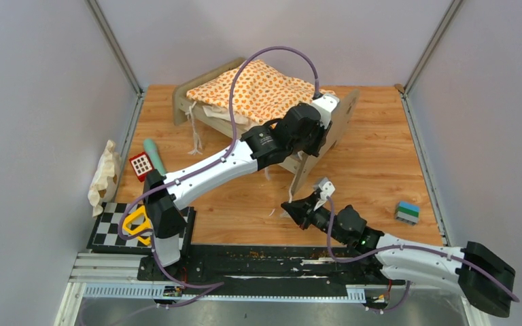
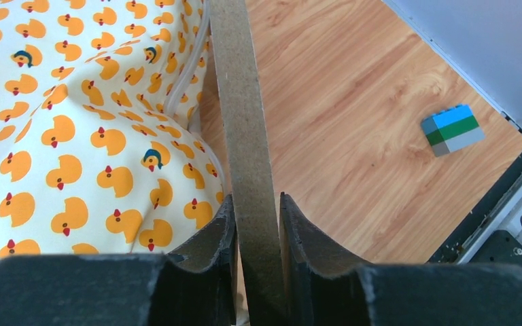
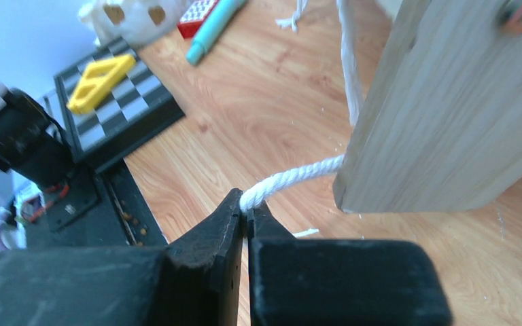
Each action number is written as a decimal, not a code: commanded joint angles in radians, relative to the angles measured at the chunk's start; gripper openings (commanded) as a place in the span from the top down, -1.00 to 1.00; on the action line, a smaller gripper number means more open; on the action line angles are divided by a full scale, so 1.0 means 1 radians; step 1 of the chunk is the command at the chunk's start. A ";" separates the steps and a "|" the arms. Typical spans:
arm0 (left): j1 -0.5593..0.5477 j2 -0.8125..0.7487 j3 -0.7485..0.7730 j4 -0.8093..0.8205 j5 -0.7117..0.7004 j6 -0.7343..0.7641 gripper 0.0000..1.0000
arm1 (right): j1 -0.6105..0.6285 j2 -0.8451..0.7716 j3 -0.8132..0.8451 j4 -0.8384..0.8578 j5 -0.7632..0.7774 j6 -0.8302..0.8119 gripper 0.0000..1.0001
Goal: Set up the pet bed
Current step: Cross the ropes on the bed frame.
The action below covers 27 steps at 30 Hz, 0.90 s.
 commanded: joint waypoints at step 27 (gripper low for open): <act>-0.118 -0.139 -0.440 0.361 0.294 0.137 0.04 | 0.016 -0.344 -0.041 -0.519 0.162 0.244 1.00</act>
